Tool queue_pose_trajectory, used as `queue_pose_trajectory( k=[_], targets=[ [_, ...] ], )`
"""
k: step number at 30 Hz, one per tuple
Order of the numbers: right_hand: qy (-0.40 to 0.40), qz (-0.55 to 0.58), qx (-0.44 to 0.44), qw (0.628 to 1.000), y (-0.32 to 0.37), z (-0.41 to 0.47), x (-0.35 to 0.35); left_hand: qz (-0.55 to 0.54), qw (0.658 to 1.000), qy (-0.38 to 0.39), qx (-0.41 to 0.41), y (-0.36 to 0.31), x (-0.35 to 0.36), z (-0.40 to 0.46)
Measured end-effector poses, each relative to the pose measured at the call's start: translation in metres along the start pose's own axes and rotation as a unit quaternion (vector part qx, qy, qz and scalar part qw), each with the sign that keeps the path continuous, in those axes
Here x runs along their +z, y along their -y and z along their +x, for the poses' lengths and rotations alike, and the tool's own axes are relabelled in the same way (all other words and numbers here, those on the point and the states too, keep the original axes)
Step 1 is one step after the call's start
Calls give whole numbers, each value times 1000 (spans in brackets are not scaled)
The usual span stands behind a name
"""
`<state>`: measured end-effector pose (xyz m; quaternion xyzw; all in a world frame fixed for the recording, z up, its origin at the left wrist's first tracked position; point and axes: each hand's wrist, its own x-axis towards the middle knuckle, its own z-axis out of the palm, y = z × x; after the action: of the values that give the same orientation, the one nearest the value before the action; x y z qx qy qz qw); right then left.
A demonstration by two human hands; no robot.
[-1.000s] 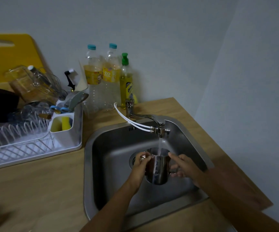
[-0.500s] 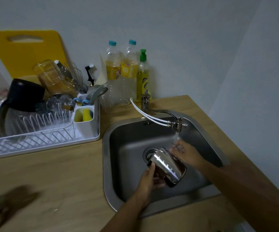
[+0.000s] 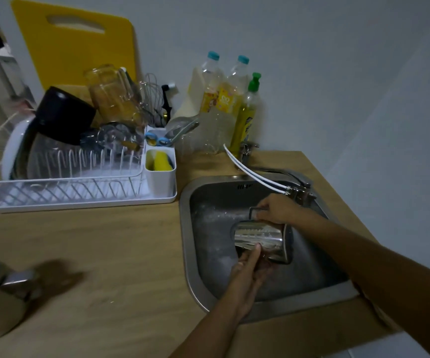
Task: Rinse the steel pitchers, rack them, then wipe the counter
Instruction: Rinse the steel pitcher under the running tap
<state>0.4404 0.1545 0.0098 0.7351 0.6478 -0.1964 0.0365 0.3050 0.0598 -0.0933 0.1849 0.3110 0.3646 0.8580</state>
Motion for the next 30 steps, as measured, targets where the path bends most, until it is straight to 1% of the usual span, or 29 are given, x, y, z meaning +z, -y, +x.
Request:
queue_pose_trajectory(
  k=[3,7,15,20,30],
  targets=[
    [38,-41,0,998,14,2,-8,1,1000,-8,4,-1,-1,1],
    [63,-72,16,995,22,6,-8,7,1000,6,17,-2,-1,-1],
    [78,-100,30,992,30,12,-7,16,1000,9,-5,-3,-1,-3],
    [88,-95,38,991,34,14,-9,19,1000,9,-7,-2,-3,0],
    [85,-101,45,990,35,13,-10,34,999,35,-18,-1,-4,2]
  ],
)
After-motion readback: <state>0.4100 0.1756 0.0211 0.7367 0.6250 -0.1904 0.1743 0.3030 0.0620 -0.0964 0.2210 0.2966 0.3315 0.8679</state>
